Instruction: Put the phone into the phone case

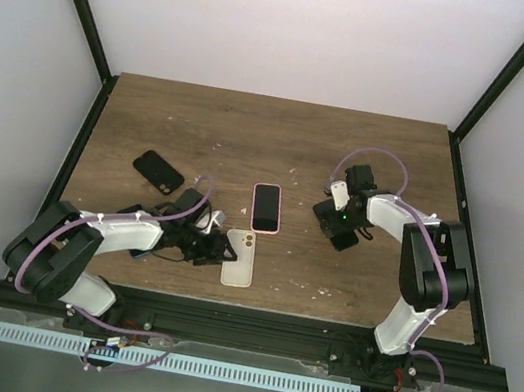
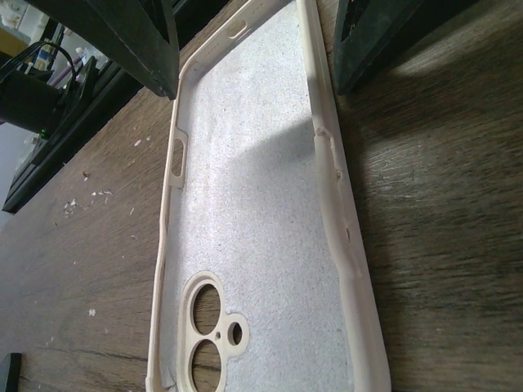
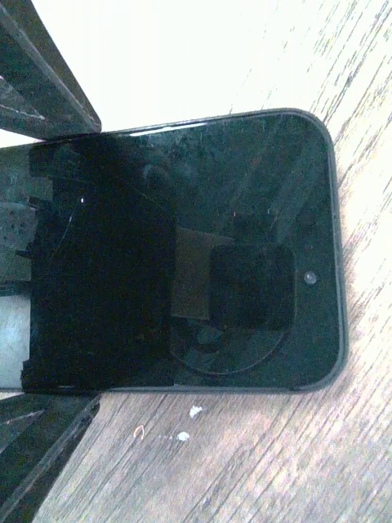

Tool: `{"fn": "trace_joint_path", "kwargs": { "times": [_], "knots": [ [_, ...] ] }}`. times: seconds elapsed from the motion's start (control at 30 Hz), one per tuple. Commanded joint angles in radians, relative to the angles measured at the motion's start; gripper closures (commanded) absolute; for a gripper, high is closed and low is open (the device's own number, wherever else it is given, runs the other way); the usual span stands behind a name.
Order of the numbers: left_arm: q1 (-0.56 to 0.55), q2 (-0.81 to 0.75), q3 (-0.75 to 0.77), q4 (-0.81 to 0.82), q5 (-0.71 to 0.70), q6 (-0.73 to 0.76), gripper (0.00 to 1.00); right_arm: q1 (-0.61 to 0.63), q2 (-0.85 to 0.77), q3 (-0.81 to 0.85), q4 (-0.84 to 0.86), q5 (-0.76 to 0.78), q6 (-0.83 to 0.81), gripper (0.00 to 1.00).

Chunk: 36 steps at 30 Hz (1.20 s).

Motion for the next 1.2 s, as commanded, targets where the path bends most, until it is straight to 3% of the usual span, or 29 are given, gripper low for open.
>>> {"fn": "trace_joint_path", "kwargs": {
  "times": [0.0,0.47,0.77,0.97,1.17],
  "knots": [
    [-0.005,-0.027,-0.015,0.006,0.0,0.001,0.47,0.004,0.039,-0.033,-0.033,0.046,-0.014,0.2],
    [-0.034,0.002,-0.047,0.12,0.039,-0.071,0.47,0.049,0.02,0.004,-0.056,0.0,0.128,0.31],
    [-0.037,-0.009,-0.054,0.177,0.068,-0.103,0.47,0.078,-0.088,0.004,-0.059,-0.125,0.288,0.39],
    [-0.021,-0.1,-0.045,0.086,-0.026,-0.061,0.45,0.178,-0.183,-0.056,-0.016,-0.208,0.398,0.38],
    [0.071,-0.229,-0.078,0.025,-0.052,-0.033,0.34,0.336,-0.251,-0.09,0.052,-0.262,0.569,0.38]
  ]
}}
